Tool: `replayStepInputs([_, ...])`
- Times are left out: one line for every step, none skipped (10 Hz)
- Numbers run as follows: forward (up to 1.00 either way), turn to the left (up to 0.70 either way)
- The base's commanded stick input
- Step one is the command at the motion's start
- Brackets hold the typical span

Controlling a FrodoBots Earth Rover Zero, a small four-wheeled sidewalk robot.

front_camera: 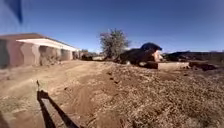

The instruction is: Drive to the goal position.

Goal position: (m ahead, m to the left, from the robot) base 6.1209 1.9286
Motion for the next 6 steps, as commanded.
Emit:
replayStepInputs([0.5,0.0])
replayStepInputs([0.5,0.0])
replayStepInputs([0.5,0.0])
replayStepInputs([0.5,0.0])
replayStepInputs([0.5,0.0])
replayStepInputs([0.5,0.0])
